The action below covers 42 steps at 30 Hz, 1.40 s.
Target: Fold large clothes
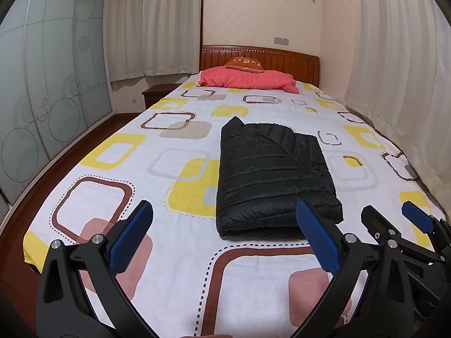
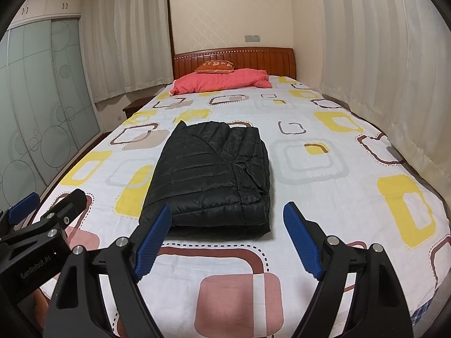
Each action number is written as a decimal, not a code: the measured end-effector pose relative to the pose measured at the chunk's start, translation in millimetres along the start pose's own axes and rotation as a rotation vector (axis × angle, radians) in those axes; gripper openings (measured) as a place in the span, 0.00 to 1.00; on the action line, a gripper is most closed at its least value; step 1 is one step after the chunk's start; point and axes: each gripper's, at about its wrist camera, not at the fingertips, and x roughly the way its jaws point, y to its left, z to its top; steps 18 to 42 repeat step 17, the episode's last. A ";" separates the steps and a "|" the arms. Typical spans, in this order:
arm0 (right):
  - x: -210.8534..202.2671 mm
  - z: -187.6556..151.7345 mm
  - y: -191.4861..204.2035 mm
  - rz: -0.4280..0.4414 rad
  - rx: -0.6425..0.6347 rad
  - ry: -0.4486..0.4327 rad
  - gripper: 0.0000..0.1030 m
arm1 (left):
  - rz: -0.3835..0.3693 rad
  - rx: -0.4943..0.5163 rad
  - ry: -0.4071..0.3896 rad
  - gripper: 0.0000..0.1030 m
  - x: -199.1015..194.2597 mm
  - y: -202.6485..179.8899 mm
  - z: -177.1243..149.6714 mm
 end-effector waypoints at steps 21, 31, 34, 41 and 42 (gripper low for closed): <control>20.6 -5.4 -13.7 -0.009 0.028 0.030 0.78 | 0.033 0.006 0.117 0.98 59.0 4.9 -9.0; 20.6 -5.4 -13.7 -0.009 0.028 0.030 0.78 | 0.033 0.006 0.117 0.98 59.0 4.9 -9.0; 20.6 -5.4 -13.7 -0.009 0.028 0.030 0.78 | 0.033 0.006 0.117 0.98 59.0 4.9 -9.0; 20.6 -5.4 -13.7 -0.009 0.028 0.030 0.78 | 0.033 0.006 0.117 0.98 59.0 4.9 -9.0; 20.6 -5.4 -13.7 -0.009 0.028 0.030 0.78 | 0.033 0.006 0.117 0.98 59.0 4.9 -9.0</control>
